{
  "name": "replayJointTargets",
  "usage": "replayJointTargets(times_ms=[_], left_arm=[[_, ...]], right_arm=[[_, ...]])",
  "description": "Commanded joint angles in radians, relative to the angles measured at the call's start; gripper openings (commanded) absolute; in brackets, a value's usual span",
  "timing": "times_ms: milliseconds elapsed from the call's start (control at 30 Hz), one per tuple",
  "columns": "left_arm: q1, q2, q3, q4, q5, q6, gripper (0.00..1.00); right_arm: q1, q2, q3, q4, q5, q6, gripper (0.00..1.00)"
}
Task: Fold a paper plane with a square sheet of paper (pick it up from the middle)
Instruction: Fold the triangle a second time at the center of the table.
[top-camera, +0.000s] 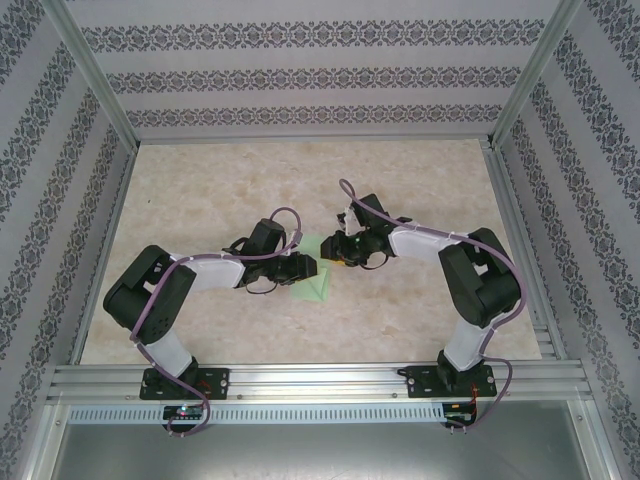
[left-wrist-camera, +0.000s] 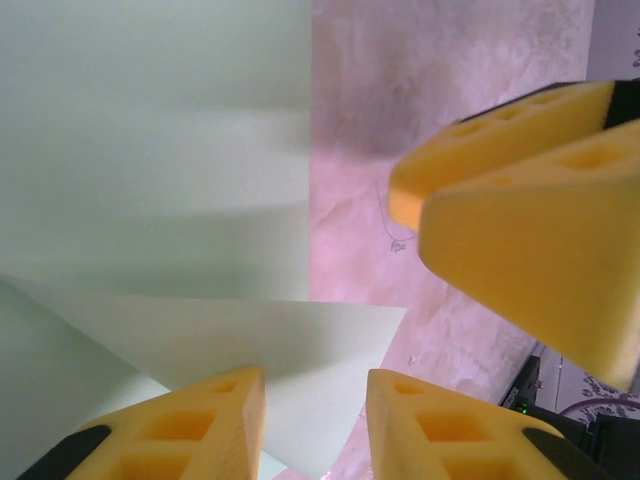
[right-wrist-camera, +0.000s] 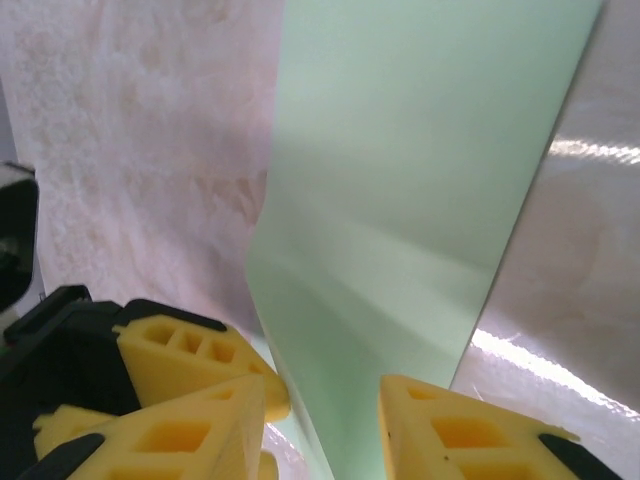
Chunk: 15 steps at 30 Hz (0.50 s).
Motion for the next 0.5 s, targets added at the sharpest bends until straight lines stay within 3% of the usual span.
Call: replayJointTargets(times_ms=[0, 233, 467], left_arm=[[-0.001, 0.004, 0.025, -0.022, -0.021, 0.027, 0.30], [-0.001, 0.000, 0.028, -0.031, -0.031, 0.029, 0.26], [-0.001, 0.006, 0.035, -0.036, -0.021, 0.029, 0.24]], right_arm=[[0.000, -0.014, -0.025, -0.016, -0.020, -0.047, 0.35], [0.005, -0.028, -0.086, 0.031, -0.102, -0.041, 0.34], [0.015, -0.007, -0.051, 0.019, -0.108, -0.054, 0.27]])
